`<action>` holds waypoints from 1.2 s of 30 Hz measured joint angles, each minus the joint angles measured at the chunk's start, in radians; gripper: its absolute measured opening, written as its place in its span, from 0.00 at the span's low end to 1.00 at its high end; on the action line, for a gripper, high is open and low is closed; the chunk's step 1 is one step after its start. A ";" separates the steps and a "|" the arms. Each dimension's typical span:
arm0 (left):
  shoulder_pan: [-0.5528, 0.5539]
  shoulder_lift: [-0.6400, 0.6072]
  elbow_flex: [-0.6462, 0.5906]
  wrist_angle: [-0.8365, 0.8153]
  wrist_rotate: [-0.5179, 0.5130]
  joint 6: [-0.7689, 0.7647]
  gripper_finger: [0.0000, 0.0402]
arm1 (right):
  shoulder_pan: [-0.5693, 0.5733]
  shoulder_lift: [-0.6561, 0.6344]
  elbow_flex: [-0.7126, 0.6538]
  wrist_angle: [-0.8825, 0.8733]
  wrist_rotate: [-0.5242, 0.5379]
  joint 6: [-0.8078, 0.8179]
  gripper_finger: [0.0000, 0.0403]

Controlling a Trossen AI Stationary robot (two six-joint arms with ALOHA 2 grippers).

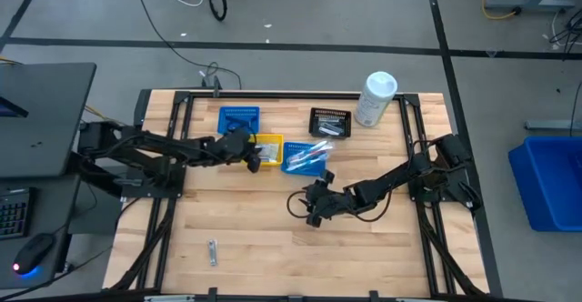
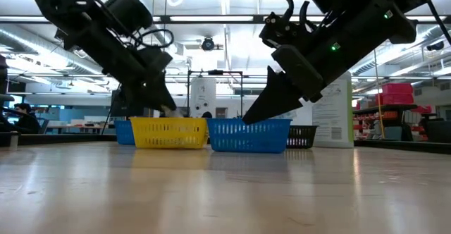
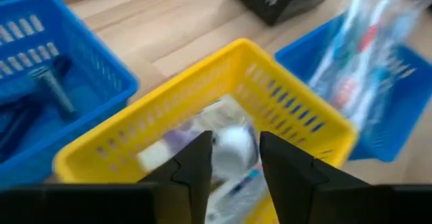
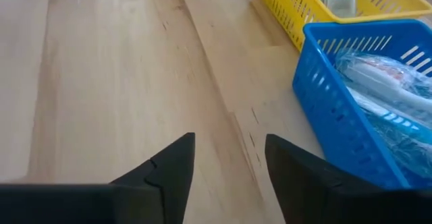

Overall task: Pick & Place Travel size toiletries
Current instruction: Put the toothpaste into the yellow basket, then put the nail cutter into the black basket

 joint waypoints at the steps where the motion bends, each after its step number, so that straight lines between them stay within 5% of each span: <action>1: 0.002 0.008 -0.001 -0.001 -0.003 0.010 0.34 | 0.000 0.000 0.000 0.000 -0.002 0.000 0.47; 14: -0.009 -0.042 0.052 0.096 0.012 0.309 0.44 | 0.000 0.000 0.000 0.019 -0.047 0.048 0.48; 18: -0.053 -0.081 0.102 0.084 0.131 0.371 0.43 | 0.003 0.000 0.000 0.018 -0.047 0.082 0.48; 23: -0.189 -0.086 0.158 -0.008 0.307 0.365 0.43 | 0.006 0.000 0.000 0.024 -0.047 0.086 0.46; 29: -0.409 -0.083 0.167 -0.044 0.315 0.254 0.43 | 0.005 0.000 0.000 0.041 -0.047 0.086 0.45; 36: -0.629 -0.083 0.166 -0.096 0.305 0.394 0.43 | 0.005 0.000 0.000 0.037 -0.048 0.083 0.45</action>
